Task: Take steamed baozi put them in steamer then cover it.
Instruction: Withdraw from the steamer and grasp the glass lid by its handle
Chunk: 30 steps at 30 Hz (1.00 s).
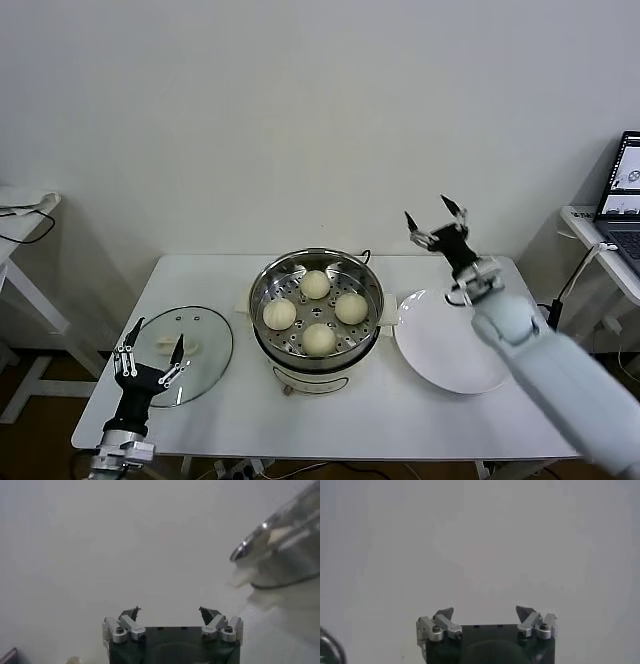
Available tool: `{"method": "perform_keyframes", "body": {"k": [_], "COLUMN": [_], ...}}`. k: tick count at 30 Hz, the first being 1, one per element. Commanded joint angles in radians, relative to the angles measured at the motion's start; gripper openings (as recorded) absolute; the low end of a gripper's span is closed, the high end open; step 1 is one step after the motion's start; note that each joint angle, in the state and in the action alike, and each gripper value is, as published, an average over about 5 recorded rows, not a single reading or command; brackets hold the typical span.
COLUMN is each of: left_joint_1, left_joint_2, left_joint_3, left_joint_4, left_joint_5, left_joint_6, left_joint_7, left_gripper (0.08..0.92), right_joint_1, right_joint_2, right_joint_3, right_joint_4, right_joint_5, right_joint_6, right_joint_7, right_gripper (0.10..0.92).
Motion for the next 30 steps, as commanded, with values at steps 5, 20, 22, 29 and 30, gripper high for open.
{"method": "perform_keyframes", "body": {"k": [5, 20, 22, 29, 30], "left_joint_1": [-0.117, -0.224, -0.238, -0.269, -0.275], "left_joint_2": [0.032, 0.001, 0.002, 0.002, 0.001], "left_joint_3": [-0.022, 0.015, 0.019, 0.027, 0.03], "left_joint_4": [0.301, 0.384, 0.394, 0.419, 0.425], "left_joint_5": [0.743, 0.79, 0.793, 0.791, 0.79], "left_joint_6": [0.047, 0.073, 0.075, 0.08, 0.08], "left_joint_7": [-0.047, -0.131, -0.135, -0.134, -0.134], "left_gripper": [0.823, 0.823, 0.823, 0.823, 0.823], "right_joint_1": [-0.53, -0.561, -0.561, -0.561, -0.561], "right_joint_2": [0.236, 0.26, 0.267, 0.286, 0.287], "right_joint_3": [0.456, 0.456, 0.454, 0.448, 0.448], "right_joint_4": [0.072, 0.08, 0.079, 0.075, 0.075], "right_joint_5": [-0.075, -0.1, -0.104, -0.119, -0.12], "right_joint_6": [0.1, 0.094, 0.094, 0.095, 0.096], "right_joint_7": [0.048, 0.032, 0.029, 0.021, 0.02], "right_gripper": [0.823, 0.823, 0.823, 0.823, 0.823]}}
